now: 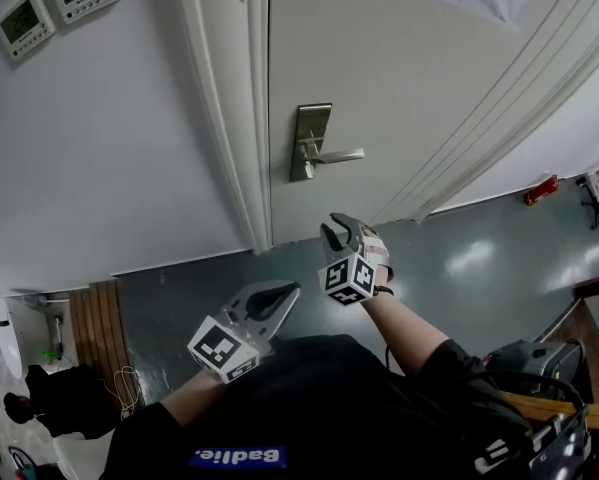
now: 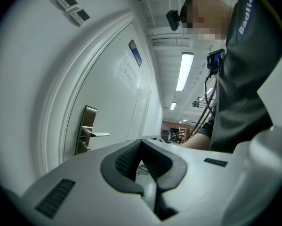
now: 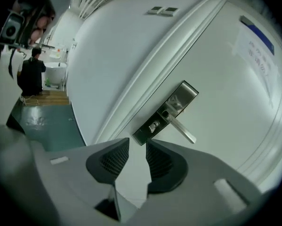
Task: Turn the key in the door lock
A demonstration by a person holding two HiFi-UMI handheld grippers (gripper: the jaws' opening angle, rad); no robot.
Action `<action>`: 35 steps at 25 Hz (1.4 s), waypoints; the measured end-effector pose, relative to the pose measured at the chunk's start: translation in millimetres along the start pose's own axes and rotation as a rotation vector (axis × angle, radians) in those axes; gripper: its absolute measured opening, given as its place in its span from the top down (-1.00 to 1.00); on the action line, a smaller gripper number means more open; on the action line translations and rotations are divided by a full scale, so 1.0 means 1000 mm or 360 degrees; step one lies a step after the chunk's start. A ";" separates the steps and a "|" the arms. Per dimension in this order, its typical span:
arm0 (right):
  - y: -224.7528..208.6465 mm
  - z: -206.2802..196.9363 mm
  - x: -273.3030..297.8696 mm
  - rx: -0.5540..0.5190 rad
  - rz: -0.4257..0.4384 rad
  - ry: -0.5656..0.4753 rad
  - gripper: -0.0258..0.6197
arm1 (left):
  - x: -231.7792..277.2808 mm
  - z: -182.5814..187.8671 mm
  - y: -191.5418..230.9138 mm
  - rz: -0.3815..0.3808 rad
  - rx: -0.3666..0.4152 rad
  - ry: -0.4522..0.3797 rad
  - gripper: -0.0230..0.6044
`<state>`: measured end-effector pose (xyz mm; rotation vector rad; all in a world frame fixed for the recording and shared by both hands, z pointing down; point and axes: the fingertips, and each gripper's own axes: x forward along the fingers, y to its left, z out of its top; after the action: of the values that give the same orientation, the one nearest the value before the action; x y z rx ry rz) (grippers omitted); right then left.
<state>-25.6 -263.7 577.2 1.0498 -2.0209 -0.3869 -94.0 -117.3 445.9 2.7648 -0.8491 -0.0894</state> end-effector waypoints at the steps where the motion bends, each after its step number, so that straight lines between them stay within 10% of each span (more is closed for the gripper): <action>1: 0.002 0.000 -0.010 0.0047 0.0025 -0.0028 0.59 | 0.002 -0.001 -0.006 0.0009 0.0006 -0.0002 0.95; 18: 0.038 -0.022 -0.233 0.0856 0.0707 -0.0668 0.91 | 0.036 -0.026 -0.143 0.0295 -0.0013 0.0038 0.95; 35: 0.049 0.008 -0.275 0.1112 0.0713 -0.0853 0.92 | 0.020 -0.024 -0.162 0.0040 0.0051 0.0033 0.95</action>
<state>32.2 -17.7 458.0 0.8867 -2.9029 0.3468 13.5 6.3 428.9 2.7789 -0.8877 -0.0425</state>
